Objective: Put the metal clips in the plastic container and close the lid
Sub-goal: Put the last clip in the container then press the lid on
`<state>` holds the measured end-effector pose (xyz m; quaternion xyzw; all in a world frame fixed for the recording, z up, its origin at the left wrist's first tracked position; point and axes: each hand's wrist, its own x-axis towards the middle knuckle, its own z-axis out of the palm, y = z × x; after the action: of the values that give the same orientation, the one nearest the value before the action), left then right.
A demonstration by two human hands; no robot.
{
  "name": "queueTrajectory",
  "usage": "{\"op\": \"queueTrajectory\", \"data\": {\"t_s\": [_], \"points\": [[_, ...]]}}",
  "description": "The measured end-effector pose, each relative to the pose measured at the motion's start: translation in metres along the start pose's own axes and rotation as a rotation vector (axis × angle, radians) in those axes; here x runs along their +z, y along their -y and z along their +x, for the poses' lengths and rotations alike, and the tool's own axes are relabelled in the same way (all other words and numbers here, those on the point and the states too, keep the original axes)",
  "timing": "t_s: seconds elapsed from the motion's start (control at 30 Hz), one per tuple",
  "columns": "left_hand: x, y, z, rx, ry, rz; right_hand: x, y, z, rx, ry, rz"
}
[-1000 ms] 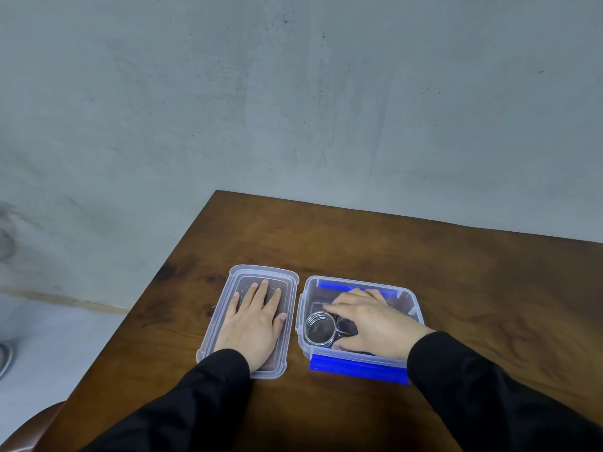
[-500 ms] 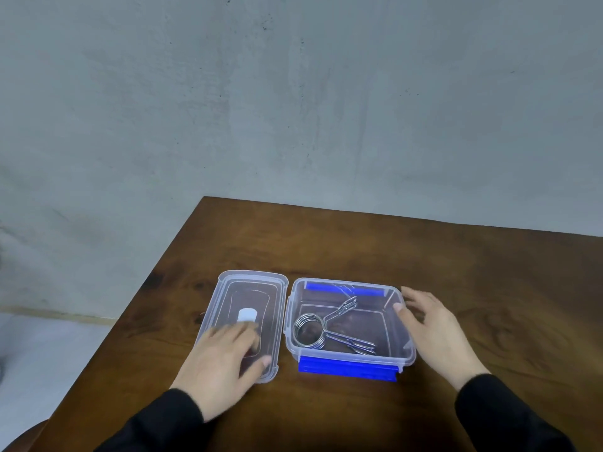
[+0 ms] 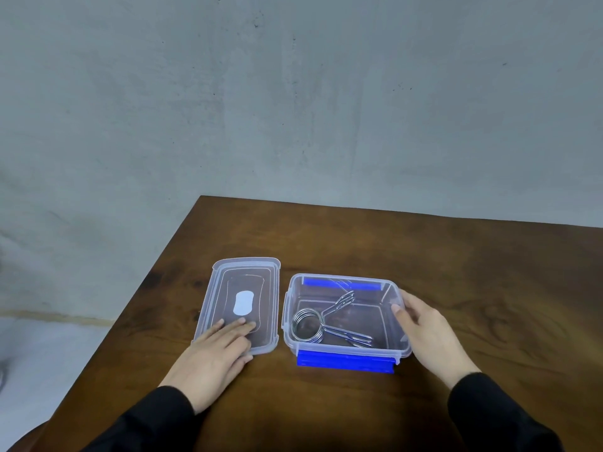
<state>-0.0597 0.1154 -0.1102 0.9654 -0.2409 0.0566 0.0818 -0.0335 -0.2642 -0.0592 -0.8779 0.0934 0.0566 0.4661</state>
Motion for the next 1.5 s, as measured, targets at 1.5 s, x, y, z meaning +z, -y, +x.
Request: {"op": "queueTrajectory", "data": {"t_s": [1.5], "points": [[-0.040,-0.082,0.107,-0.844,0.070,-1.164,-0.017,0.024,-0.003,0.135,-0.039,-0.090]]}}
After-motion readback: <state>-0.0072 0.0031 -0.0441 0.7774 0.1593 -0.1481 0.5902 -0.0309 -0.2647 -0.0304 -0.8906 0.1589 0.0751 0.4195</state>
